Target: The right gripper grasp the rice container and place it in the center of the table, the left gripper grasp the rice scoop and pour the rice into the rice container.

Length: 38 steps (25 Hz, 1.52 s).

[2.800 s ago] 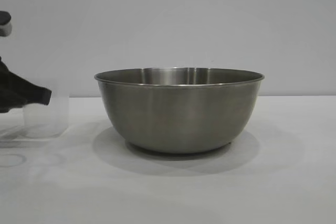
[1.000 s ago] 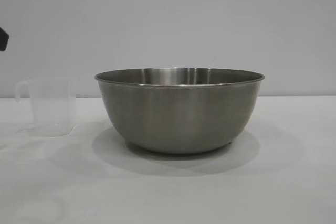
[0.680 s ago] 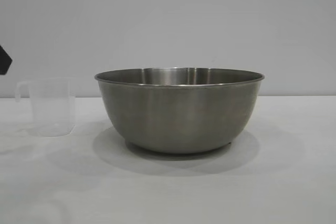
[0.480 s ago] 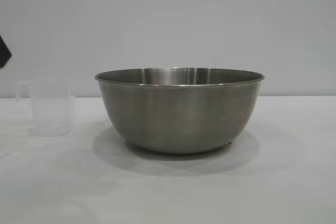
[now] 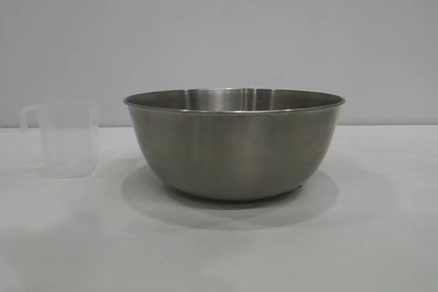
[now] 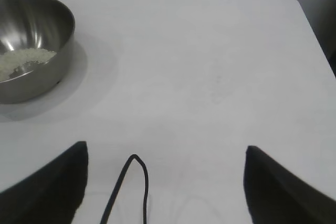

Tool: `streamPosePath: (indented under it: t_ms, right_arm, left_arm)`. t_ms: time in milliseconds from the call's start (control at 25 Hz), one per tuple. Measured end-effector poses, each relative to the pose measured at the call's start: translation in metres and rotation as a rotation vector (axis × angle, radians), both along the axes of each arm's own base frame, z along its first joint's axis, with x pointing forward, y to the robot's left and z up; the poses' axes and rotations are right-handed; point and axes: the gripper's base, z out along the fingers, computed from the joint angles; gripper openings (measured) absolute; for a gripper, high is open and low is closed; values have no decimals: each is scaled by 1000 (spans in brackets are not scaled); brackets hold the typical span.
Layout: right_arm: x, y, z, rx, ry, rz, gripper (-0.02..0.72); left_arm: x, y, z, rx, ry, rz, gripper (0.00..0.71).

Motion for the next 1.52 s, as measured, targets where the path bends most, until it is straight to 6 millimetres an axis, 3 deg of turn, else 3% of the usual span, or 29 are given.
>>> streamPosePath:
  t_ms: [40,280,440,520,680,960,1120,1520]
  right_arm:
    - [0,0,0,0,0,0,522]
    - [0,0,0,0,0,0,522]
    - [0,0,0,0,0,0,522]
    - [0,0,0,0,0,0,522]
    - [0,0,0,0,0,0,522]
    - [0,0,0,0,0,0,522]
    - [0,0,0,0,0,0,522]
    - [0,0,0,0,0,0,522]
  left_arm:
    - [-9,3,5,-7,-14,-2,349]
    - [-63,18,21,-54,-71,-18,531]
    - [-92,29,21,-26,-69,-22,515]
    - [-104,34,17,-8,-40,-24,443]
    - [-124,40,10,15,21,-32,455]
    - [-140,45,-28,25,47,-34,455]
    - [-145,49,-29,11,-70,-17,455]
    - [-146,52,-34,24,-96,-5,455]
